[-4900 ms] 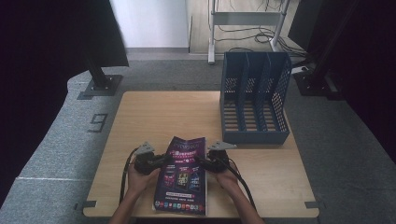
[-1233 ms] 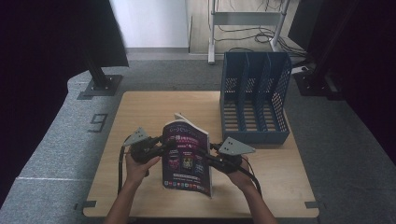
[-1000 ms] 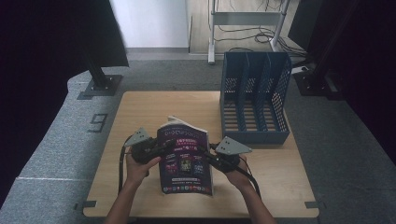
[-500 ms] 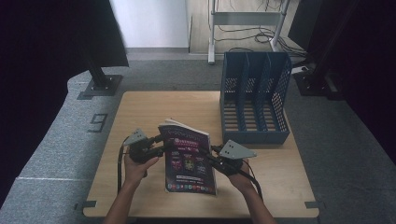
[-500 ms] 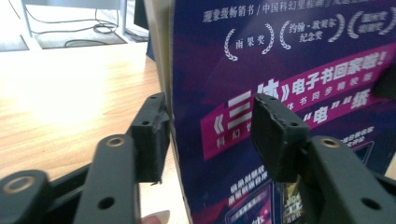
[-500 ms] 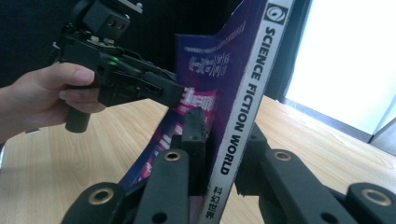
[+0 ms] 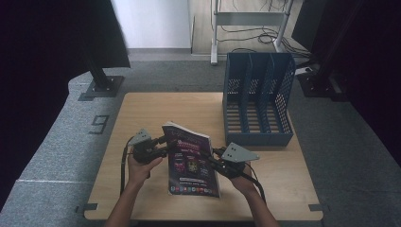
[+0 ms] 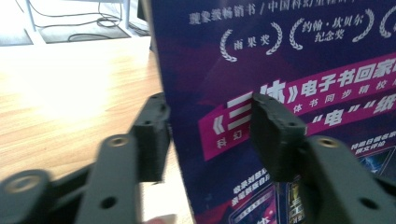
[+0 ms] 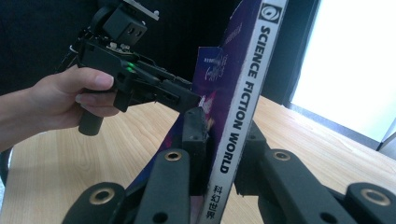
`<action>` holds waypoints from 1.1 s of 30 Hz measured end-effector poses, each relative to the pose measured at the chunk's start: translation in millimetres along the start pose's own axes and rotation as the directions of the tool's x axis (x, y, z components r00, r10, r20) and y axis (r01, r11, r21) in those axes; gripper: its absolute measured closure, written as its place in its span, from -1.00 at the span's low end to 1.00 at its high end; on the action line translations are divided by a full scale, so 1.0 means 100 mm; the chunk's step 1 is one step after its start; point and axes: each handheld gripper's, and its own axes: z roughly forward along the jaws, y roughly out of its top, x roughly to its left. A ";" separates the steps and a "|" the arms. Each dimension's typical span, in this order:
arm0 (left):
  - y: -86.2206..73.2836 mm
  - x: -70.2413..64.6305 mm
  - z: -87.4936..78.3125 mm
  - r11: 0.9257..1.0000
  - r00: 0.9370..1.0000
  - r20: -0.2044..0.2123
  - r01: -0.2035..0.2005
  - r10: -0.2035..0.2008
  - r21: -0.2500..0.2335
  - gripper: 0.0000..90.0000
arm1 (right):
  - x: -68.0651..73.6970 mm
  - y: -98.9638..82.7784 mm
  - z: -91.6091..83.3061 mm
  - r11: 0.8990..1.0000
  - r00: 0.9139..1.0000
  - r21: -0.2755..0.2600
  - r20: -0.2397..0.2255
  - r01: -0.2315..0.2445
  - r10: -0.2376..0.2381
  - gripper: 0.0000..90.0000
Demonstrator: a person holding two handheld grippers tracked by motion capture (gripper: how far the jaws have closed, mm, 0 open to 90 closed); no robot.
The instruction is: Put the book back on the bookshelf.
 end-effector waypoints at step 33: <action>0.16 -0.13 -0.07 0.993 0.994 0.099 -0.031 0.043 -0.112 0.20 | -0.03 0.07 -0.04 0.998 0.998 -0.058 0.066 0.020 -0.016 0.77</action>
